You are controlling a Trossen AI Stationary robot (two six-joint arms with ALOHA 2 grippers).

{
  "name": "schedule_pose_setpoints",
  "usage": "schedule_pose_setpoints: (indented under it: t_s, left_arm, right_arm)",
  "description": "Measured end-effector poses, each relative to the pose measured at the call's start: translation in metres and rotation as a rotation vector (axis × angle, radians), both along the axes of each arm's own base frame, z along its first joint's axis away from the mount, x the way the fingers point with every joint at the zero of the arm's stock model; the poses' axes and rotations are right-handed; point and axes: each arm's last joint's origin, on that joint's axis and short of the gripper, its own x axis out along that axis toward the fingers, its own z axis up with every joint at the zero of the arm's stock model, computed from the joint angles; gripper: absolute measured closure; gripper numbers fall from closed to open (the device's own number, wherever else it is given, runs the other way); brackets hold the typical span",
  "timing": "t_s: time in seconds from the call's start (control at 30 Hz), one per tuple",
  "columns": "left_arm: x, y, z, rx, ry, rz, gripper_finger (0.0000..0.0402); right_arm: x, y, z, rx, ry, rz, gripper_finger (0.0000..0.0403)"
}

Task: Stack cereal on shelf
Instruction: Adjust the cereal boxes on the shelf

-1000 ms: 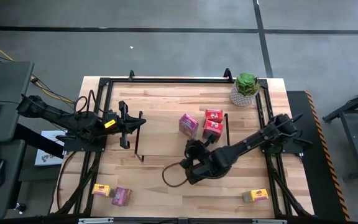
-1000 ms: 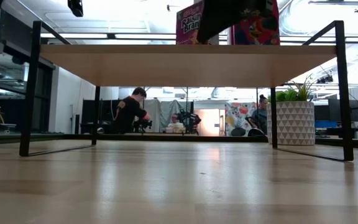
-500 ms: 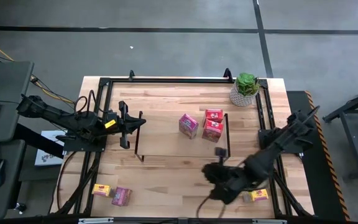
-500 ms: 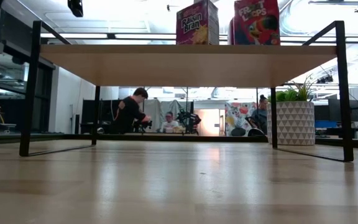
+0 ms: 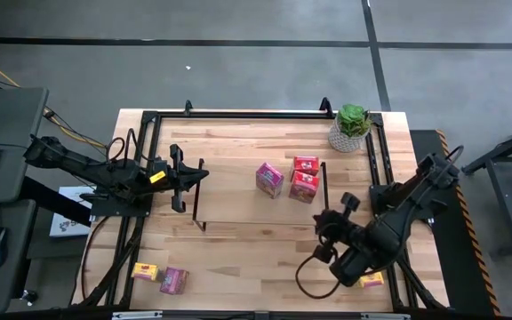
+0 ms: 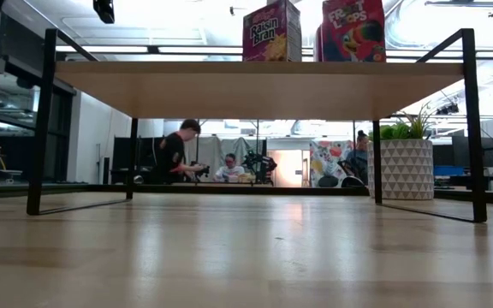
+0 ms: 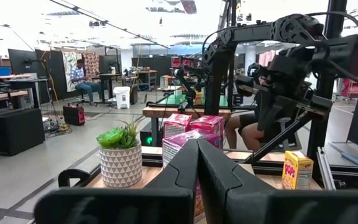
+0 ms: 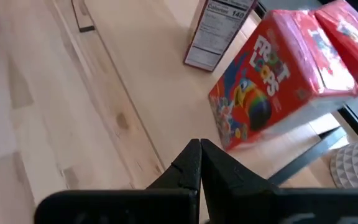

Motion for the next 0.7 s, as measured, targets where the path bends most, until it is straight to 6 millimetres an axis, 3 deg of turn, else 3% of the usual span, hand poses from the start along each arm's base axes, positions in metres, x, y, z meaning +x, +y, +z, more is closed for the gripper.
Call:
schedule_pose_setpoints:
  t_s: [0.27, 0.7]
  left_arm:
    - [0.000, 0.000, 0.000, -0.005, 0.000, -0.001, 0.0401]
    - [0.000, 0.000, 0.000, -0.005, 0.000, -0.001, 0.0401]
  right_arm:
    - [0.024, -0.017, -0.009, -0.043, 0.082, -0.016, 0.0403]
    - [0.032, -0.042, -0.010, -0.098, 0.168, -0.068, 0.0403]
